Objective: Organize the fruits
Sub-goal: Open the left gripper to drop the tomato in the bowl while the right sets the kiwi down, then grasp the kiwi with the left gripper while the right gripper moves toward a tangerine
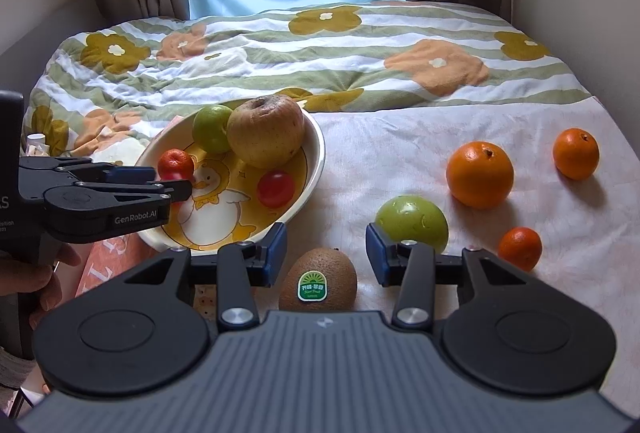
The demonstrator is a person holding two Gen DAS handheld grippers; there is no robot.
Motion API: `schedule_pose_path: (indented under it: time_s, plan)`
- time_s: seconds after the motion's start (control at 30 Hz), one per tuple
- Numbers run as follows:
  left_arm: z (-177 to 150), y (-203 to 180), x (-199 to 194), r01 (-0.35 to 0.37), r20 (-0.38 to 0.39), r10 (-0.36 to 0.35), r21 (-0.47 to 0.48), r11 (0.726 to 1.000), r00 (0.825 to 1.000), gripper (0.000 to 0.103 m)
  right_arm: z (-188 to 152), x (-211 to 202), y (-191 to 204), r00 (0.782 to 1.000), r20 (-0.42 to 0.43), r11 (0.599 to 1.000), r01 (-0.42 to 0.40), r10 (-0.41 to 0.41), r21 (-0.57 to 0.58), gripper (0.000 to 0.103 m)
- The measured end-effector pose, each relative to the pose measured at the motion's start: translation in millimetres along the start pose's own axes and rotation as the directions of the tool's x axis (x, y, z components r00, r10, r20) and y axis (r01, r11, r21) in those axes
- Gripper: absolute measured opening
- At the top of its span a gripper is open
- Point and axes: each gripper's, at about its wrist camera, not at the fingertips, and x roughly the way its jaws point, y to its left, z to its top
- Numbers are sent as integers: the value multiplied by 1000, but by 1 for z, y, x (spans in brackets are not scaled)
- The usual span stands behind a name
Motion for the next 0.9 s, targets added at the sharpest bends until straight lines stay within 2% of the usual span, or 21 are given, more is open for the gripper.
schedule_pose_path:
  time_s: [0.07,0.4,0.6,0.63,0.67,0.9]
  plan:
    - [0,1,-5,-14,26,14,-7,1000,1000,93,0,-1,-1,1000,-2,1000,1,-1,3,59]
    - [-6,1,-31,-21,45,22,-38,999,999,95,2,-9,-6,1000,5,1000,14,-14,-17,67]
    - [-9,-4,-47,-9,50,12,-51,999,999,96,6,-16,-12,999,20,999,32,-32,-11,79]
    - [-9,-5,-50,-8,52,10,-53,999,999,96,6,-18,-13,999,26,999,39,-39,-10,86]
    - [-9,-6,-53,-6,55,9,-55,998,998,96,6,-21,-15,998,35,999,47,-47,-8,89]
    - [-8,-21,-82,-32,77,39,-100,995,996,99,12,-44,-35,997,64,998,53,-52,-22,89]
